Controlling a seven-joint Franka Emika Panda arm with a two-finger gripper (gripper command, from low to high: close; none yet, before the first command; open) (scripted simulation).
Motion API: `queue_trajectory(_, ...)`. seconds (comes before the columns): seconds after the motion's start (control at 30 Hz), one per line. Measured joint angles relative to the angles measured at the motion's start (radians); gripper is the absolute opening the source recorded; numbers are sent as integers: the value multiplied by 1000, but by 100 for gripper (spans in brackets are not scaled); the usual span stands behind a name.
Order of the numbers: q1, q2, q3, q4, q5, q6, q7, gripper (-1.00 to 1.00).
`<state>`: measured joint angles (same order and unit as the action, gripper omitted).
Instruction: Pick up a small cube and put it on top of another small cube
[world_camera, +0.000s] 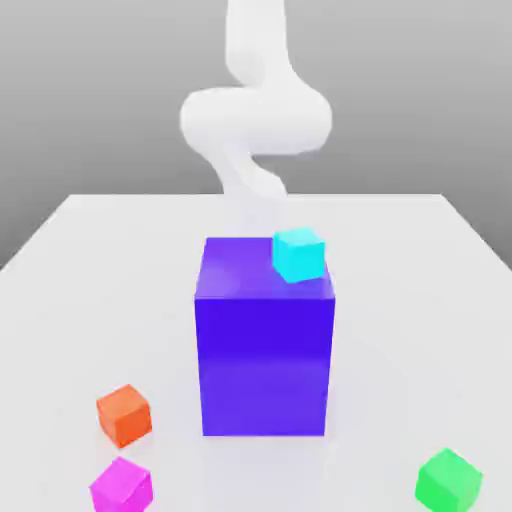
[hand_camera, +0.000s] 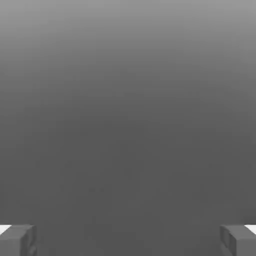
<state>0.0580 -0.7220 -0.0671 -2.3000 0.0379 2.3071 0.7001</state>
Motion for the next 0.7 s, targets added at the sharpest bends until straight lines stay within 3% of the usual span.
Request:
queue_trajectory(0.4,212,379,-279,1,250,32,-533,0)
queue_trajectory(0.7,254,665,-371,3,448,51,-935,0)
